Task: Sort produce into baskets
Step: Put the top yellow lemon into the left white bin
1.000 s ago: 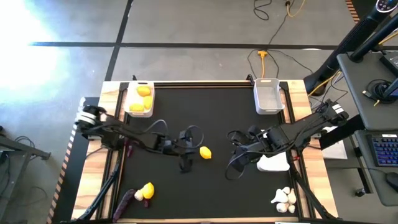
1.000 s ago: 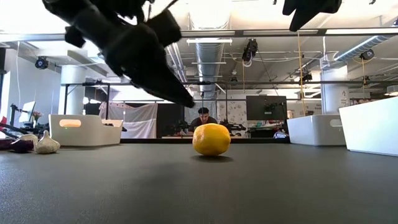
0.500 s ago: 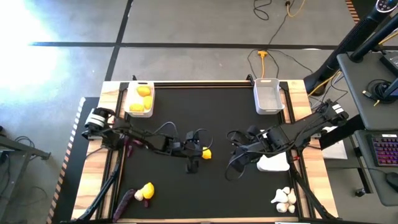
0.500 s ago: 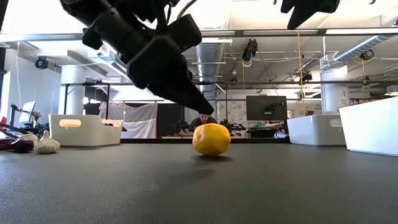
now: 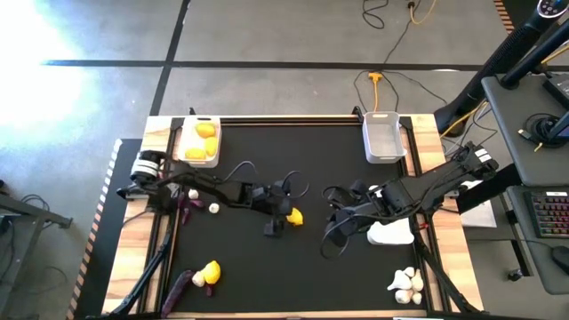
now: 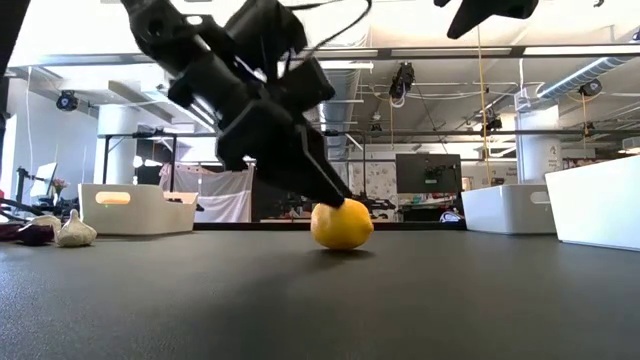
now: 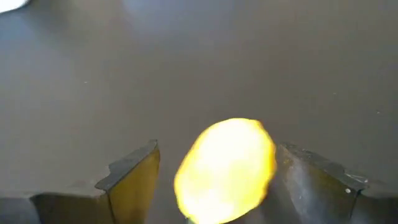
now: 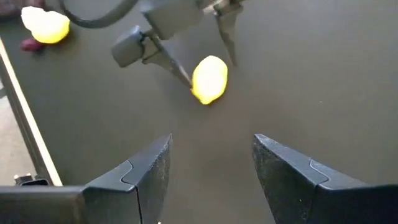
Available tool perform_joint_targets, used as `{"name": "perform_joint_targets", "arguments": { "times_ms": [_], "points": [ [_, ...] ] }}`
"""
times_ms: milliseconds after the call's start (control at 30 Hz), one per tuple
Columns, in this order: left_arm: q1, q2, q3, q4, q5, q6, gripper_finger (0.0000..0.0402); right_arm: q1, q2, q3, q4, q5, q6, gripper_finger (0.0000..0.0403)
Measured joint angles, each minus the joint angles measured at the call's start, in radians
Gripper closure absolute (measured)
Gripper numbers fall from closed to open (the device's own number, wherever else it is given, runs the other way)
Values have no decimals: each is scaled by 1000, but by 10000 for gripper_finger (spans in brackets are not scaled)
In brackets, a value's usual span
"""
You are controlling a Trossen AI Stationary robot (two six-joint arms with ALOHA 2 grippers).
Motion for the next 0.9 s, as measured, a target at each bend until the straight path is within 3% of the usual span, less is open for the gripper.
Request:
{"name": "perform_joint_targets", "arguments": {
  "times_ms": [467,667,900],
  "points": [
    [-2,56,17,14,8,-56,107,-17,0,0,0,0,7,188],
    [-5,95,17,38,8,-145,142,-33,0,0,-2,-1,-11,188],
    [-6,90,16,35,7,-241,213,-69,0,0,-3,-1,-55,188]
  ]
}}
